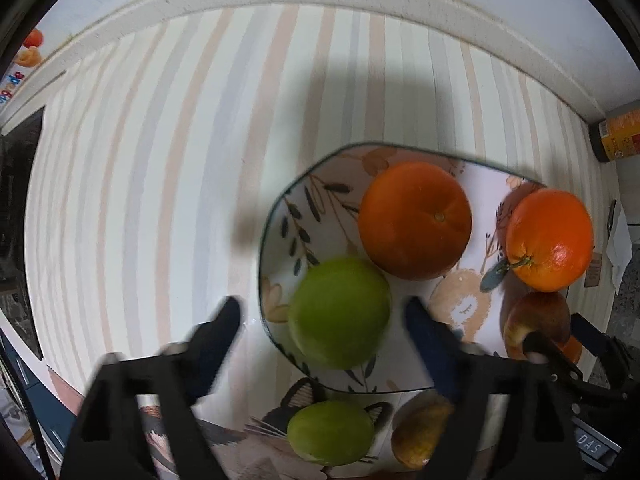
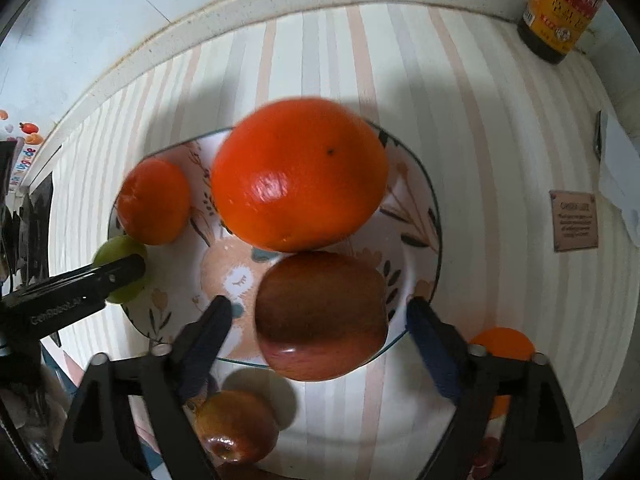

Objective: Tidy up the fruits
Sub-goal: 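Lower both apples onto the plate and open both tools, then lift both tools back from the plate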

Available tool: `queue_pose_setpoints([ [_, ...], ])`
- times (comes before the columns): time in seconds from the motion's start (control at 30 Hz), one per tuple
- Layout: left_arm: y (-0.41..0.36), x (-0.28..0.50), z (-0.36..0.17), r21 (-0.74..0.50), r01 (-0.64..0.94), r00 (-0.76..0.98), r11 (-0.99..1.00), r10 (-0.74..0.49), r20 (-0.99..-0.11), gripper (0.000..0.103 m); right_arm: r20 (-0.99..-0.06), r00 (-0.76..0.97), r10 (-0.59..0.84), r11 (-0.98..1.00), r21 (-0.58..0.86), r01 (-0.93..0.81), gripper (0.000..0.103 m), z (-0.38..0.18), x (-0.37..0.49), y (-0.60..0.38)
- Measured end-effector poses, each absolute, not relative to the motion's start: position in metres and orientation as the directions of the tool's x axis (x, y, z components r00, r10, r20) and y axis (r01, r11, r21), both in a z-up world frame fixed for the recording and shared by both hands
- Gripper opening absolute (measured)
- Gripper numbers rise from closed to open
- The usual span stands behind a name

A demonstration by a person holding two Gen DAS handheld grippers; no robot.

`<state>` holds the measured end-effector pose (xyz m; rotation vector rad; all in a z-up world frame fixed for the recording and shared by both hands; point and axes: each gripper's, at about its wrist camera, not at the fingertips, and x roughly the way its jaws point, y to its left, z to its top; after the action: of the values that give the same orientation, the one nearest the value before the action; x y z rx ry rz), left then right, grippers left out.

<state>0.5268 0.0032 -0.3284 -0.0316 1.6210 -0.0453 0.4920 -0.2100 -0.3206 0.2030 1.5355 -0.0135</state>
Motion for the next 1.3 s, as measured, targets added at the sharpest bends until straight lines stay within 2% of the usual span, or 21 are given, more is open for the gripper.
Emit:
queue_pose_setpoints([
  [0.27,0.017,0.501,-0.294,-0.070,-0.013,0.017,0.997,-0.069,-0.997,0.088,-0.996,0.090,0.022,0.996,0.029,0.079,0.097,-0.294,0.478,-0.196],
  [0.67,0.008,0.429,-0.210,-0.008,0.029,0.237,1.000,-0.014,-0.971,0.088,-0.976,0.217,-0.004,0.999,0.007,0.050,0.097,-0.219,0.425,-0.191],
  [1.3,0.004,0.340,-0.104,-0.041,0.093,0.444,0.995,-0.078,-0.893,0.088,-0.896,0.443,0.010,0.998,0.037,0.051,0.097,-0.098,0.318,-0.181],
])
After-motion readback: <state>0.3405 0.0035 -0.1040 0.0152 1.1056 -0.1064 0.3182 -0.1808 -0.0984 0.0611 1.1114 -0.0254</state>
